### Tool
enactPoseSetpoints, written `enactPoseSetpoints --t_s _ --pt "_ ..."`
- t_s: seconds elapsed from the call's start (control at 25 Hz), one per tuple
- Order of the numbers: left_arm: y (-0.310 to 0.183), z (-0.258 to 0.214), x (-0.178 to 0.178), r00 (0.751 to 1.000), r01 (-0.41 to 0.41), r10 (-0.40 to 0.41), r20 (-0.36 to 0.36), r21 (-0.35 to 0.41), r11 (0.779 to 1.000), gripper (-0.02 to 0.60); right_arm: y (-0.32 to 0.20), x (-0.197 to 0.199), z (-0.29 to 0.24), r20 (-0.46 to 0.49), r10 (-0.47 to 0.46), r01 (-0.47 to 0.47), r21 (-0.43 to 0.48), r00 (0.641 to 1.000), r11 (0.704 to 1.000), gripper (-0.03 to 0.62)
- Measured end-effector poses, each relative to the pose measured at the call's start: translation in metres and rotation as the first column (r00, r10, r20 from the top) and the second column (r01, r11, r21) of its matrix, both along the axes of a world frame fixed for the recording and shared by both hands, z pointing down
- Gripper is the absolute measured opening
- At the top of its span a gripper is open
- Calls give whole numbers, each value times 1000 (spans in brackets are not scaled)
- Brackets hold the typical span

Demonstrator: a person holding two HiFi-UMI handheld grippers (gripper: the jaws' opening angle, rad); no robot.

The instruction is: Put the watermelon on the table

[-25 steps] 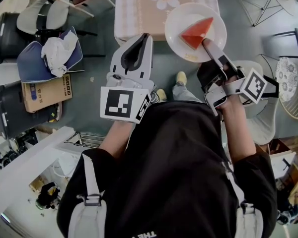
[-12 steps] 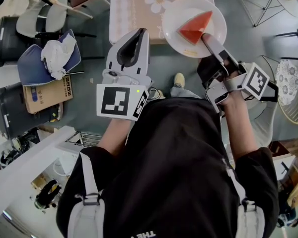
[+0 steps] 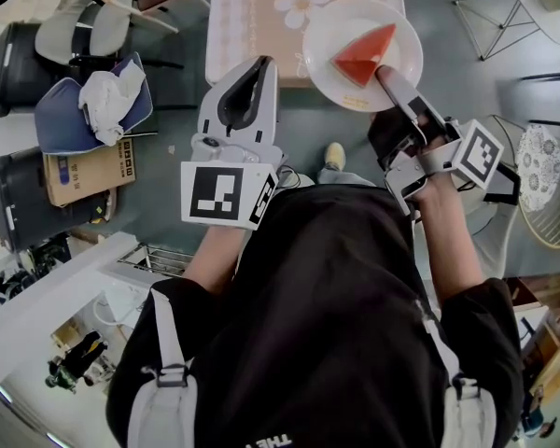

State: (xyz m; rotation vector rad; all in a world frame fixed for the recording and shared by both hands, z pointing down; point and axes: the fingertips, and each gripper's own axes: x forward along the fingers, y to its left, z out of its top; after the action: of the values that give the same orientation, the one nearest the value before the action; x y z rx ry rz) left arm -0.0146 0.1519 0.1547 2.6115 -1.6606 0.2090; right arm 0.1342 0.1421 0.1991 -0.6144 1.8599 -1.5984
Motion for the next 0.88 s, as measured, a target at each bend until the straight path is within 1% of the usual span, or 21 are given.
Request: enactPoseSetpoints --t_s 0.28,0.68,0.88 --pt "-14 -1 11 1000 9 -9 16 -4 1000 15 -14 7 0 14 -21 21 -4 1000 1000 32" --pt "-14 2 6 999 35 -35 16 -5 999 15 -16 6 -1 35 -34 34 0 999 999 32" --pt "-14 1 10 999 28 -28 19 -4 1000 15 -16 6 -4 55 -33 33 4 998 999 32"
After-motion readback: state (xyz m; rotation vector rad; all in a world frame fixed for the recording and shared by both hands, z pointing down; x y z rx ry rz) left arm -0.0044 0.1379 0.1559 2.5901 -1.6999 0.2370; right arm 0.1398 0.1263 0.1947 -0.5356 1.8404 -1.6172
